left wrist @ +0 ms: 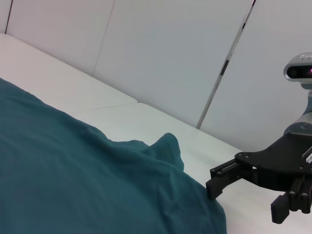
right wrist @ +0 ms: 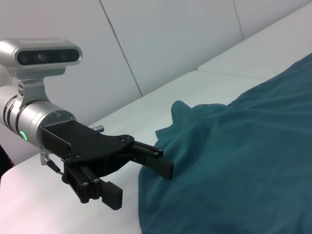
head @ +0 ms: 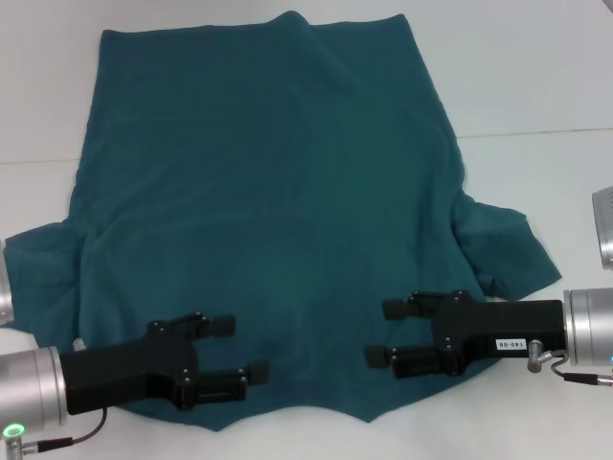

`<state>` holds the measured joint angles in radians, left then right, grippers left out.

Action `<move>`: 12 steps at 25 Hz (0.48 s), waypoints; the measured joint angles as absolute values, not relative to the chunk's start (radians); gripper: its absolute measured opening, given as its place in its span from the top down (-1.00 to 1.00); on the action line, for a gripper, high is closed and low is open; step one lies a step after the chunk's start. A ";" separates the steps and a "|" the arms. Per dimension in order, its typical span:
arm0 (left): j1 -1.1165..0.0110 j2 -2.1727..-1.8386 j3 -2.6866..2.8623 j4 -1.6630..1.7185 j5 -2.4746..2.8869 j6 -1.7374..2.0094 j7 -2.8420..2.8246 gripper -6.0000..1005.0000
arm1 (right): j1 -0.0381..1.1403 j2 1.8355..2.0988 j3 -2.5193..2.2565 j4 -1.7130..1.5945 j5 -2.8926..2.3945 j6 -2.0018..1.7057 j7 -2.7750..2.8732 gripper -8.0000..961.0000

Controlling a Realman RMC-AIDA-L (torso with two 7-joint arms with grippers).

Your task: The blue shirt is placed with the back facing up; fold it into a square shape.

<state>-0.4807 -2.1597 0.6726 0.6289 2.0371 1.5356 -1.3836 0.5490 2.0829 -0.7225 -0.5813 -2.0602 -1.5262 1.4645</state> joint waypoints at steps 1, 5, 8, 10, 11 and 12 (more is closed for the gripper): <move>-0.481 -2.160 0.673 0.629 2.037 1.536 -1.384 -0.83 | 0.549 2.083 -0.723 -0.581 -2.060 -1.526 1.465 -0.93; -0.483 -2.160 0.673 0.629 2.037 1.536 -1.384 -0.83 | 0.549 2.083 -0.723 -0.581 -2.060 -1.526 1.465 -0.93; -0.483 -2.160 0.672 0.629 2.037 1.536 -1.384 -0.83 | 0.549 2.083 -0.723 -0.581 -2.060 -1.526 1.465 -0.93; -0.483 -2.160 0.672 0.629 2.037 1.536 -1.384 -0.83 | 0.548 2.083 -0.723 -0.581 -2.060 -1.527 1.465 -0.93; -0.482 -2.160 0.672 0.629 2.037 1.536 -1.384 -0.83 | 0.547 2.083 -0.722 -0.581 -2.060 -1.527 1.465 -0.93; -0.482 -2.160 0.672 0.629 2.037 1.536 -1.384 -0.83 | 0.547 2.083 -0.723 -0.581 -2.060 -1.528 1.465 -0.93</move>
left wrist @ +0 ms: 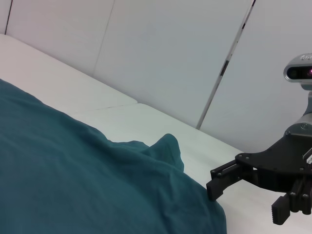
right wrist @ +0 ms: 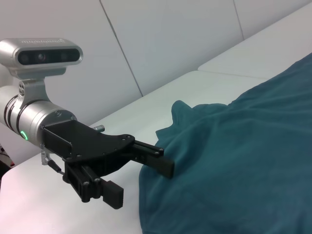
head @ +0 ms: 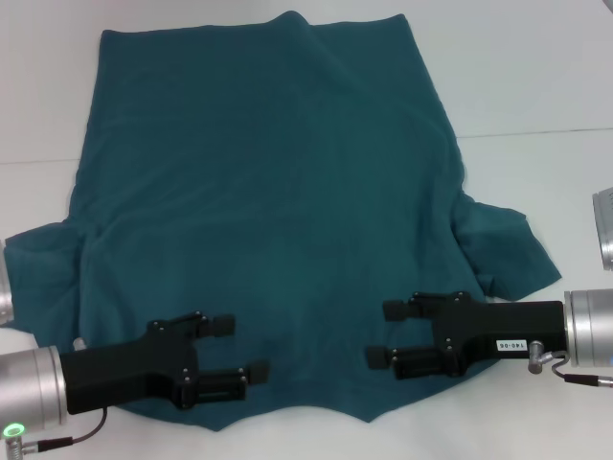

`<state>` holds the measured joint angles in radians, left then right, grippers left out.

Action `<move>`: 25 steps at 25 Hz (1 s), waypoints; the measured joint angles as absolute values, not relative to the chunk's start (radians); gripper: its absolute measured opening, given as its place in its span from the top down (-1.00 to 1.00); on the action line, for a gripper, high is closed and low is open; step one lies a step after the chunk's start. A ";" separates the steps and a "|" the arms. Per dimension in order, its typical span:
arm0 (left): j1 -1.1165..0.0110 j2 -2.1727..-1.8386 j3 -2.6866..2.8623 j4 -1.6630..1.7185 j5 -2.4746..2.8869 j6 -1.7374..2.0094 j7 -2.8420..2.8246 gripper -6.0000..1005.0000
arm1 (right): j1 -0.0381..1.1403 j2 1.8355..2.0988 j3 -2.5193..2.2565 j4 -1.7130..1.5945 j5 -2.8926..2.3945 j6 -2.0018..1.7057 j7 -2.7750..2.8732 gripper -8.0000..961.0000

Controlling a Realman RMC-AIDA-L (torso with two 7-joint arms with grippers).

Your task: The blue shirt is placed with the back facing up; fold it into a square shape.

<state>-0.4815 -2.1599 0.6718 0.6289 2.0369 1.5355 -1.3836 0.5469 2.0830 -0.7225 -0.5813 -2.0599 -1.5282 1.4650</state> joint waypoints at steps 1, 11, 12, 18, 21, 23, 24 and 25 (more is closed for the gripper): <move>-0.481 -2.160 0.672 0.629 2.037 1.535 -1.384 -0.83 | 0.547 2.083 -0.723 -0.581 -2.060 -1.529 1.465 -0.93; -0.474 -2.160 0.482 0.628 1.984 1.449 -1.466 -0.83 | 0.540 2.084 -0.717 -0.568 -2.055 -1.527 1.461 -0.93; -0.474 -2.160 0.438 0.628 1.982 1.441 -1.478 -0.83 | 0.538 2.084 -0.716 -0.565 -2.055 -1.527 1.461 -0.93; -0.473 -2.155 0.317 0.630 1.982 1.367 -1.512 -0.83 | 0.539 2.085 -0.704 -0.554 -2.053 -1.526 1.464 -0.93; -0.472 -2.154 0.309 0.635 1.982 1.276 -1.523 -0.83 | 0.542 2.086 -0.700 -0.545 -2.052 -1.526 1.465 -0.93; -0.470 -2.151 0.308 0.636 1.982 1.229 -1.527 -0.83 | 0.545 2.086 -0.698 -0.541 -2.051 -1.526 1.470 -0.93; -0.469 -2.150 0.308 0.637 1.982 1.212 -1.528 -0.83 | 0.546 2.086 -0.698 -0.541 -2.051 -1.526 1.474 -0.93; -0.468 -2.149 0.308 0.640 1.982 1.193 -1.529 -0.83 | 0.547 2.086 -0.698 -0.541 -2.050 -1.525 1.478 -0.93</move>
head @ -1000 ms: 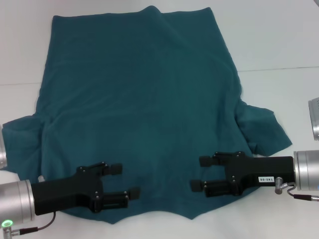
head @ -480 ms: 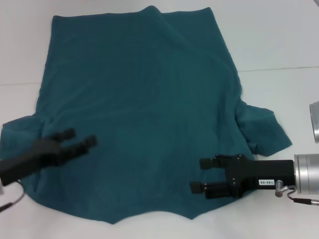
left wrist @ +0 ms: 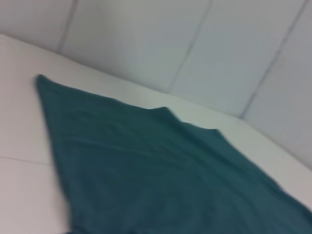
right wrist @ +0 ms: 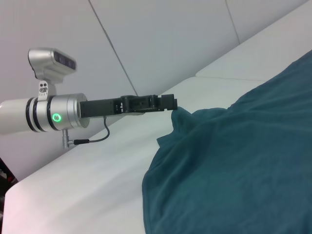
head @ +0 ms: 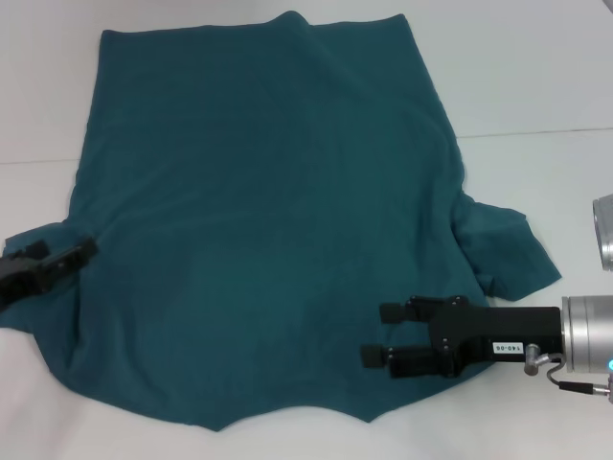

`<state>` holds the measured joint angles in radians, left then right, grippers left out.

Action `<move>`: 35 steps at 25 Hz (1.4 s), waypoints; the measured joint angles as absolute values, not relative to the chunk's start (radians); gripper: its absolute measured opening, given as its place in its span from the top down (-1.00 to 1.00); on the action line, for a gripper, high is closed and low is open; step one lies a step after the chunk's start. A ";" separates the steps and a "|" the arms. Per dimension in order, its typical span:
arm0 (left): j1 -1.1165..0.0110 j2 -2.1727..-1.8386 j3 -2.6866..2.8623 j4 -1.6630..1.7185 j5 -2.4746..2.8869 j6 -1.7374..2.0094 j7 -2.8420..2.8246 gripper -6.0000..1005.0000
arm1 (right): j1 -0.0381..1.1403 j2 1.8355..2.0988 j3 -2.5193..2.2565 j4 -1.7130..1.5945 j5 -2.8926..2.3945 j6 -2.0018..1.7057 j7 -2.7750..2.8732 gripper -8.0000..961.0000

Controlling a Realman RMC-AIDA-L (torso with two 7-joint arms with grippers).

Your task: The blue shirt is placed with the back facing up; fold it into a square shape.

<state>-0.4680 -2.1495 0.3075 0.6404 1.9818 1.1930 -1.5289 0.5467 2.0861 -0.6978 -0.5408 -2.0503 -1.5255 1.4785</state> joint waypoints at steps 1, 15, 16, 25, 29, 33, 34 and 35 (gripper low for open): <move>-0.467 -2.149 0.307 0.643 1.982 1.181 -1.529 -0.83 | 0.548 2.086 -0.697 -0.541 -2.050 -1.525 1.484 -0.93; -0.467 -2.137 0.315 0.663 1.990 0.985 -1.528 -0.82 | 0.549 2.086 -0.696 -0.541 -2.041 -1.525 1.494 -0.93; -0.469 -2.137 0.319 0.660 1.991 0.967 -1.526 -0.82 | 0.549 2.086 -0.696 -0.541 -2.041 -1.525 1.494 -0.93; -0.472 -2.141 0.387 0.647 1.993 0.885 -1.516 -0.82 | 0.552 2.086 -0.696 -0.532 -2.041 -1.514 1.496 -0.93; -0.473 -2.146 0.430 0.646 1.993 0.864 -1.510 -0.81 | 0.552 2.086 -0.696 -0.532 -2.041 -1.514 1.496 -0.93; -0.476 -2.148 0.446 0.646 1.993 0.859 -1.492 -0.81 | 0.552 2.086 -0.696 -0.530 -2.042 -1.514 1.496 -0.93; -0.477 -2.148 0.447 0.646 1.993 0.859 -1.490 -0.80 | 0.552 2.086 -0.696 -0.530 -2.042 -1.514 1.496 -0.93; -0.477 -2.148 0.447 0.646 1.993 0.859 -1.490 -0.80 | 0.552 2.086 -0.696 -0.530 -2.042 -1.514 1.496 -0.93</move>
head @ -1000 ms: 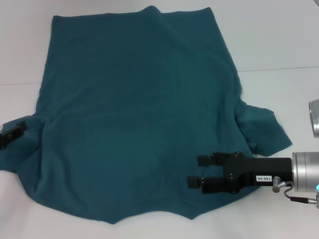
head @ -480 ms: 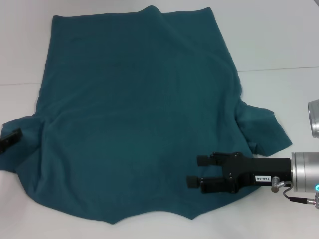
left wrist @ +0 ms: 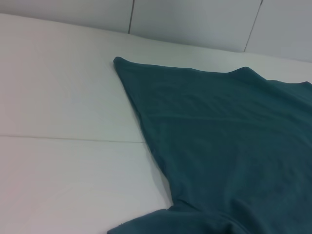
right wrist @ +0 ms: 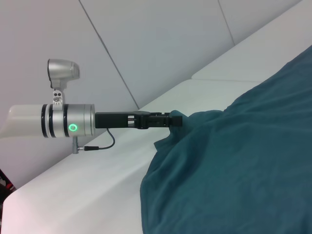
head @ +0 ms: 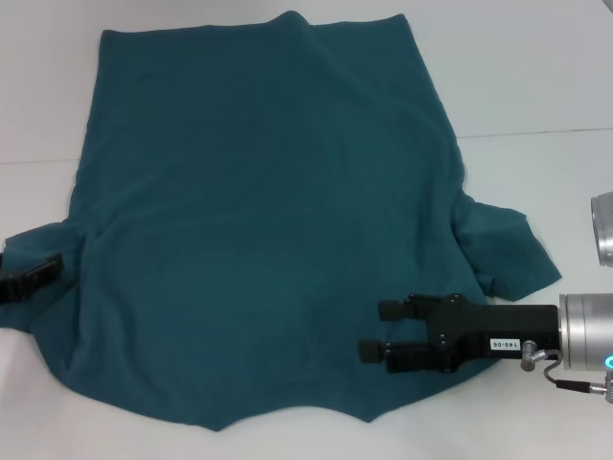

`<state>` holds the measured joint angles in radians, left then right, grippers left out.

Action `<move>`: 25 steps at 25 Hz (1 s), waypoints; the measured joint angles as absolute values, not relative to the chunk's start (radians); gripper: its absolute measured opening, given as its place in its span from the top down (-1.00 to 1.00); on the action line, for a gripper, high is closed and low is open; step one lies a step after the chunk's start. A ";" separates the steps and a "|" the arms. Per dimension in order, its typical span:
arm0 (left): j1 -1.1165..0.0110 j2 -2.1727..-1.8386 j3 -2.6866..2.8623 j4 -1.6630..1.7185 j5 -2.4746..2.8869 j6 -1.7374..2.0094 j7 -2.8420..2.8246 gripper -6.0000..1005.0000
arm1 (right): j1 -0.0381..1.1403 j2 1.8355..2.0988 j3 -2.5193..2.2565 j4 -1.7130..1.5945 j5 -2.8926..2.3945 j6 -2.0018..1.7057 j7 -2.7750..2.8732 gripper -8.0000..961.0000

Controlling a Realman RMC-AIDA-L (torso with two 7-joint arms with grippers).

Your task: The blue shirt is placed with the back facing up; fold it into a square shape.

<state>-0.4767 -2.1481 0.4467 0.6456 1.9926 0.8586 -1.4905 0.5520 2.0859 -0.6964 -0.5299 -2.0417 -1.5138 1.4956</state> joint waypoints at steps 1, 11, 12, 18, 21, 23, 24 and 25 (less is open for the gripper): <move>-0.479 -2.149 0.447 0.646 1.993 0.858 -1.489 -0.79 | 0.552 2.086 -0.696 -0.530 -2.042 -1.514 1.496 -0.93; -0.477 -2.151 0.453 0.655 1.990 0.851 -1.499 -0.73 | 0.552 2.086 -0.696 -0.523 -2.041 -1.501 1.496 -0.93; -0.477 -2.151 0.454 0.656 1.991 0.851 -1.501 -0.72 | 0.552 2.086 -0.696 -0.523 -2.040 -1.501 1.496 -0.93; -0.476 -2.151 0.461 0.662 1.995 0.850 -1.507 -0.33 | 0.552 2.086 -0.695 -0.520 -2.030 -1.500 1.495 -0.93; -0.476 -2.151 0.467 0.663 1.996 0.850 -1.507 -0.08 | 0.552 2.086 -0.695 -0.518 -2.029 -1.500 1.492 -0.93; -0.477 -2.151 0.469 0.663 1.996 0.850 -1.508 0.09 | 0.552 2.086 -0.695 -0.518 -2.029 -1.500 1.491 -0.93; -0.477 -2.151 0.470 0.663 1.996 0.850 -1.508 0.19 | 0.552 2.086 -0.695 -0.518 -2.029 -1.500 1.491 -0.93; -0.478 -2.151 0.470 0.663 1.996 0.850 -1.508 0.28 | 0.552 2.086 -0.695 -0.518 -2.029 -1.500 1.492 -0.93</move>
<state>-0.4776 -2.1507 0.4698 0.6627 1.9957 0.8499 -1.5080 0.5522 2.0859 -0.6948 -0.5176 -2.0293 -1.5001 1.4916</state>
